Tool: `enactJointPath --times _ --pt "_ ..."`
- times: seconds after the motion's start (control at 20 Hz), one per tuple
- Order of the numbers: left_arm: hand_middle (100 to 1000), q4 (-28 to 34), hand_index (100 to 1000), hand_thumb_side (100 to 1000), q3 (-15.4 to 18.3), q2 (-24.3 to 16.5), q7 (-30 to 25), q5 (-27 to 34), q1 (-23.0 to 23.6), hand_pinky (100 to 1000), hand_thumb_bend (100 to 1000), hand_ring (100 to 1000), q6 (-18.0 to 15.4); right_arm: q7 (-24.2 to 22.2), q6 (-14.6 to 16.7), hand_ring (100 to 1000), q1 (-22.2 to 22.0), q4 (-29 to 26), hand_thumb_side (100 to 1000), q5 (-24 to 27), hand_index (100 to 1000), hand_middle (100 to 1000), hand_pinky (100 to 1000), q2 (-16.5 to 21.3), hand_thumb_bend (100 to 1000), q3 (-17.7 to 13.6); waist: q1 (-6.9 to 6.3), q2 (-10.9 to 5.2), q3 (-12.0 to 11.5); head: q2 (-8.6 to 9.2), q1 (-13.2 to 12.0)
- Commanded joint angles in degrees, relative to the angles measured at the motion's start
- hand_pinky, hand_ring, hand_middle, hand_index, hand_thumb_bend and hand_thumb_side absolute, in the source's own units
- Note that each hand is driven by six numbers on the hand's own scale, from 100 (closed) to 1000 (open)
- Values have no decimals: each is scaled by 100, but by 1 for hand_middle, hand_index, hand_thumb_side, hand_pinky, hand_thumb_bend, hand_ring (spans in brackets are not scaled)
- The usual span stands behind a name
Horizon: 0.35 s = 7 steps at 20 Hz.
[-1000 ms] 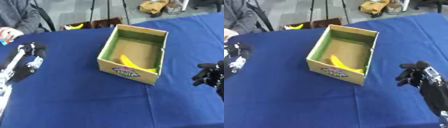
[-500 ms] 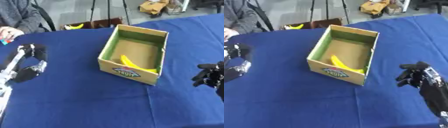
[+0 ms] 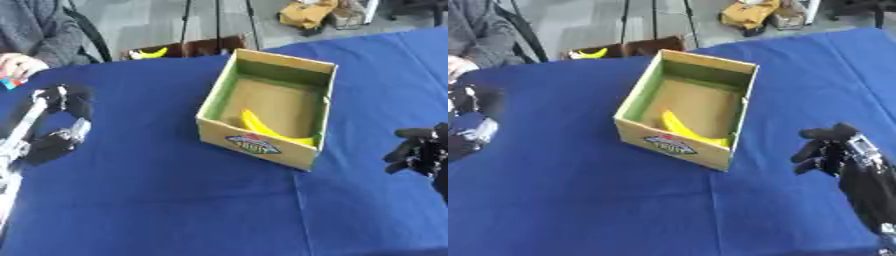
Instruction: Pick up objects on the table and place them in the box.
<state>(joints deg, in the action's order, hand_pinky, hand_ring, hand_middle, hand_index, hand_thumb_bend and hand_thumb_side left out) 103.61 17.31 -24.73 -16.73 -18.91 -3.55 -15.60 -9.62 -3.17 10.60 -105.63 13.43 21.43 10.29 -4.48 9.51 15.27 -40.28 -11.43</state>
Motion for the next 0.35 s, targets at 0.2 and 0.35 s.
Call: enactJointPath --times 0.2,0.35 --pt "666 164 817 529 90 -159 -69 -630 -19 608 451 641 -182 12 6 606 49 -87 1000 32 757 514 556 40 100 -29 17 -83 -2 4 0" --pt "665 166 816 519 45 -122 37 -875 -30 606 437 639 -209 10 4 606 51 -88 1000 37 757 514 557 29 100 -26 23 -81 -9 6 1"
